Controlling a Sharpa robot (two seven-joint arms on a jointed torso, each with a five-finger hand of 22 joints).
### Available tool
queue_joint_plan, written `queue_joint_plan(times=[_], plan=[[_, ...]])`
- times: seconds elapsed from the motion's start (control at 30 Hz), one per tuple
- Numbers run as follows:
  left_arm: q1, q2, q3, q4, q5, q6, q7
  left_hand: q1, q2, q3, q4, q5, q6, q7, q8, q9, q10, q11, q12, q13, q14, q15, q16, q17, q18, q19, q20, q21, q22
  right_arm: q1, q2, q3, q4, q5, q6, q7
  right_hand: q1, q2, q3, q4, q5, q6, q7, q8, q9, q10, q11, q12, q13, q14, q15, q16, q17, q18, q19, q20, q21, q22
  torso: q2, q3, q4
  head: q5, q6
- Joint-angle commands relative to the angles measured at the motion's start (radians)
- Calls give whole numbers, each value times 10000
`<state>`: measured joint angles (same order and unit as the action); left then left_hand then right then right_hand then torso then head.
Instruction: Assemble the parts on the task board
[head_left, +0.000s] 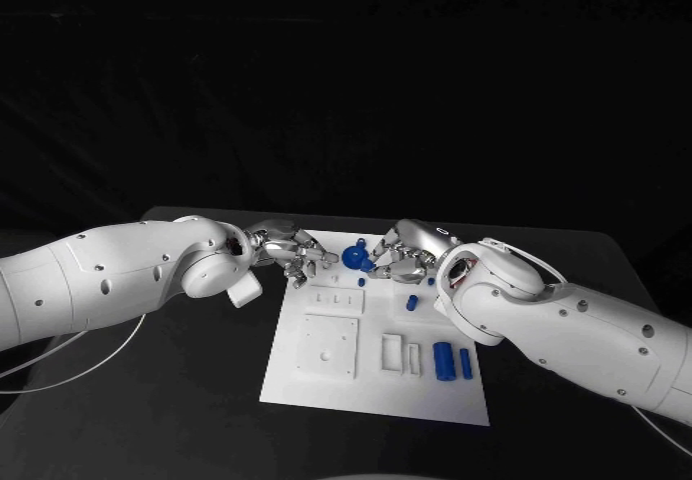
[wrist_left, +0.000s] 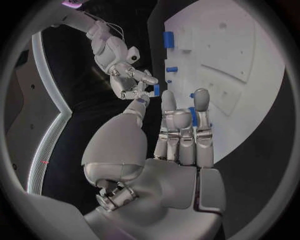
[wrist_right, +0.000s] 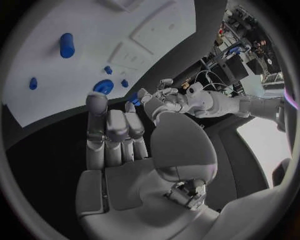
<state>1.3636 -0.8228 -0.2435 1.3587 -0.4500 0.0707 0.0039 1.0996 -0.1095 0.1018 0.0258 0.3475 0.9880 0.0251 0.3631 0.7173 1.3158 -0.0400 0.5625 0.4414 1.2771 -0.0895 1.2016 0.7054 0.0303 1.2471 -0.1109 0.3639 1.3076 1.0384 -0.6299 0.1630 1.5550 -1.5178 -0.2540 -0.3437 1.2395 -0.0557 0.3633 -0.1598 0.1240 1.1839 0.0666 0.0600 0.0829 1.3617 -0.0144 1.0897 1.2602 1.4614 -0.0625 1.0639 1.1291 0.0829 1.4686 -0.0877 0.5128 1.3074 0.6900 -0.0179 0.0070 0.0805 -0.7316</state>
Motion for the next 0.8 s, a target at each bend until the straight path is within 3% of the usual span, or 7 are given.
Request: queue_joint_plan(times=[0.03,0.3,0.37,0.4,0.47,0.57,0.8], plan=[[-53,85,6,-18,-103,-182,345,-124,-89,-13,109,-74,-75,56,-11,93,-87,20,58,-10,-122,9,93,-135,-48,-80,29,63,188,6,-71,24,105,471,447,8,24,-93,-29,36,37,-12,24,31,-9,16,-43,-24,10,-1,-99,-35,-4,-176,439,-70,-30,111,16,-12,0,-64,9],[-120,289,6,-84,8,-316,362,-336,-184,38,344,-806,-303,191,-223,-166,-300,120,214,33,-223,88,164,-339,17,-114,111,39,185,10,-100,48,259,554,539,63,30,-96,-48,36,43,-12,24,31,-10,15,-43,-26,11,-1,-99,-34,-2,-175,438,-71,-35,109,19,-19,35,-107,12],[-126,329,6,-91,14,-342,343,-400,-214,53,450,-1172,-320,203,-253,-246,-313,132,226,26,-234,97,175,-364,23,-120,120,33,184,11,-98,50,282,562,535,70,30,-96,-48,36,43,-12,24,31,-10,15,-43,-26,11,-1,-99,-34,-2,-175,438,-71,-35,109,20,-21,37,-101,-1],[-128,349,6,-94,7,-358,338,-527,-301,97,651,-1860,-340,215,-266,-294,-337,149,229,21,-240,108,186,-379,28,-121,129,31,185,11,-98,50,294,565,530,73,42,-84,-79,40,57,-14,24,31,-9,10,-44,-28,16,-4,-103,-40,-2,-173,437,-74,-33,109,20,-21,37,-101,-2],[-132,382,7,-101,-11,-308,303,-515,-551,309,1205,-2307,-389,235,-263,-460,-398,174,268,-1,-265,136,222,-453,57,-132,162,14,185,11,-96,52,316,569,519,80,42,-84,-79,40,57,-14,24,31,-9,10,-44,-28,16,-4,-103,-40,-2,-173,437,-74,-33,109,18,-24,39,-106,-24],[-135,425,7,-101,-44,-196,253,-542,-602,329,1449,-2385,-437,274,-299,-644,-452,206,258,-52,-339,164,233,-523,65,-163,187,-32,182,11,-77,53,335,573,514,89,42,-84,-79,40,57,-14,24,31,-9,10,-44,-28,16,-4,-103,-40,-2,-173,437,-74,-33,109,19,-24,39,-126,-29],[-143,525,7,-66,-153,56,163,-488,-436,322,1254,-2100,-397,265,-255,-747,-456,200,253,-94,-375,165,266,-574,58,-180,189,-78,179,11,19,64,352,573,487,98,42,-84,-79,40,57,-14,24,31,-9,10,-44,-28,16,-4,-103,-40,-2,-173,437,-74,-33,109,19,-23,42,-116,-49]])
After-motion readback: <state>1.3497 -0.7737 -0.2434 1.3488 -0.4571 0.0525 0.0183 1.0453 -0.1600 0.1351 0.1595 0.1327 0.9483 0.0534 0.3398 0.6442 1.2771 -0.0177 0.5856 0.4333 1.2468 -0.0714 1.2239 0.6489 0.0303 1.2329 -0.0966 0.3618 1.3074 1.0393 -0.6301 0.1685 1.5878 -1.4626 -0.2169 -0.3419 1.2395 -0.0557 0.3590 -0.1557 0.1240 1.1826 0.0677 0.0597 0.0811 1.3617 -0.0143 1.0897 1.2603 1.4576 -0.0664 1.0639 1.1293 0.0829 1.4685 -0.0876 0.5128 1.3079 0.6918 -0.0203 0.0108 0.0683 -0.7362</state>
